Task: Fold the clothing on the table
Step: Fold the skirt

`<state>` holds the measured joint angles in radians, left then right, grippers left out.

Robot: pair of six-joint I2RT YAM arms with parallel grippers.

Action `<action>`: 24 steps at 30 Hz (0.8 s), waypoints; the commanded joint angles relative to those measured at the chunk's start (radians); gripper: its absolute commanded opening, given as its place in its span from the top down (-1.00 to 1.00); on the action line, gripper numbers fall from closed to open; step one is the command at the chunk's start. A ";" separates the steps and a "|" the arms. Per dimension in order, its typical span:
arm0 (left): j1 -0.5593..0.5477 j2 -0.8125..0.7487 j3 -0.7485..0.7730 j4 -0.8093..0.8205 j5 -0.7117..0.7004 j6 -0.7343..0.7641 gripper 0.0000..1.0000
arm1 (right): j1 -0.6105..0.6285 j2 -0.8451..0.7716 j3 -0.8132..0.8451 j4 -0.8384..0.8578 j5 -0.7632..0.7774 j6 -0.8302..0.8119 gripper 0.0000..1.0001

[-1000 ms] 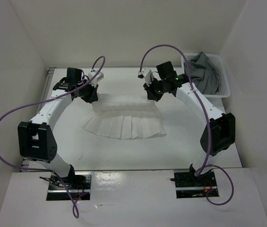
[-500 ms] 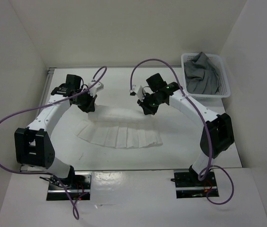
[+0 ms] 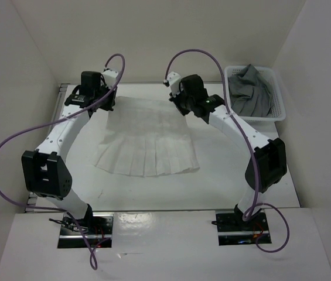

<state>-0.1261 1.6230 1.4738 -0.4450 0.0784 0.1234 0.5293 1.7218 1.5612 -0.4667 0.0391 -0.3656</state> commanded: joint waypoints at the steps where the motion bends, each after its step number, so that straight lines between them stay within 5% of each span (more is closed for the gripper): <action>1: 0.057 -0.084 0.086 -0.052 -0.232 0.014 1.00 | -0.083 -0.102 0.057 -0.147 0.165 -0.007 1.00; 13: 0.057 -0.483 -0.001 -0.334 0.150 0.199 1.00 | -0.094 -0.341 0.096 -0.556 -0.332 -0.210 1.00; 24: 0.091 -0.666 -0.132 -0.442 0.331 0.259 1.00 | -0.104 -0.393 0.121 -0.693 -0.453 -0.262 1.00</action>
<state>-0.0856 0.9524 1.3598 -0.8547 0.5041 0.3122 0.4839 1.3327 1.6325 -0.9783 -0.5011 -0.5716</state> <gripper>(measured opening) 0.032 0.007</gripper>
